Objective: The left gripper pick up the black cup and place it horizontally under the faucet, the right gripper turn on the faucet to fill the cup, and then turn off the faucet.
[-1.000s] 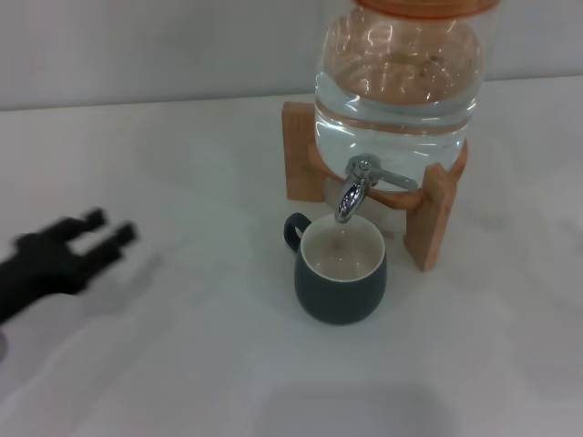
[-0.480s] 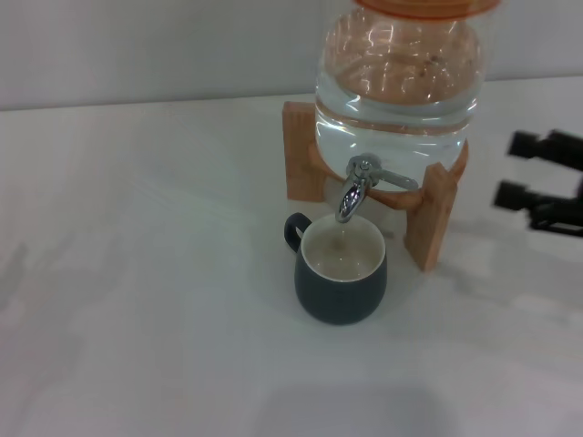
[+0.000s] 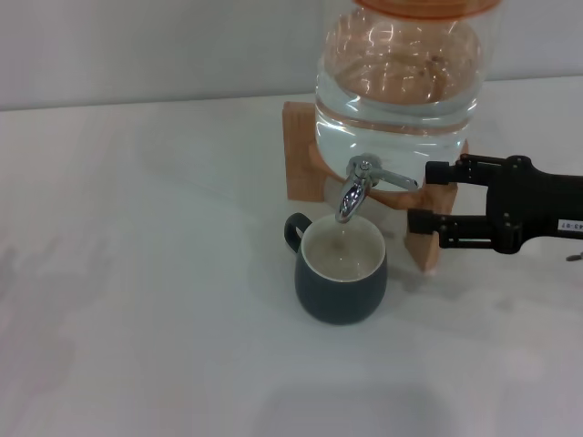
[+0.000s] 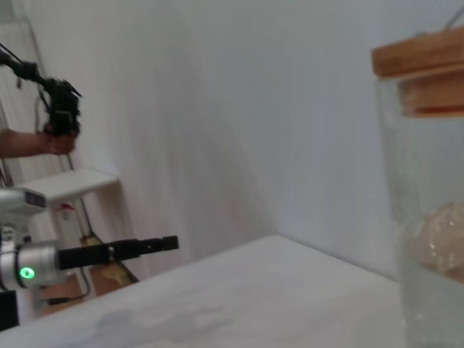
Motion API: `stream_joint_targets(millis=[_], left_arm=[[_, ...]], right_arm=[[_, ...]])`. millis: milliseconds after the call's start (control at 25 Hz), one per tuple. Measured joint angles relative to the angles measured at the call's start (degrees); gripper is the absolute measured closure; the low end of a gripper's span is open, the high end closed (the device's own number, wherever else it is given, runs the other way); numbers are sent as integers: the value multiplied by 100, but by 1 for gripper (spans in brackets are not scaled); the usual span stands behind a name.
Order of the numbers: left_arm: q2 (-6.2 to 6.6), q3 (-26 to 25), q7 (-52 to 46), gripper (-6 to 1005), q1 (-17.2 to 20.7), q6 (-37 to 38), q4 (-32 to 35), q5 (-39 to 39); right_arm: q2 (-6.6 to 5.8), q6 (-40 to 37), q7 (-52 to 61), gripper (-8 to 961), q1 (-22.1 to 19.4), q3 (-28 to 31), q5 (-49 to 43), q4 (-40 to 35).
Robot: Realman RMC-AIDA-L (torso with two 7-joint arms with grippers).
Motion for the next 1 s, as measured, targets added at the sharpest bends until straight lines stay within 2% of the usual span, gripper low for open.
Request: stream_joint_targets(millis=[480, 1000], left_arm=[[-13, -32, 14, 432, -20, -1, -35, 92], [-17, -37, 14, 431, -47, -1, -52, 120]], right_arm=[[0, -286, 116, 206, 100, -153, -264, 8], [0, 82, 152, 206, 181, -321, -259, -39]])
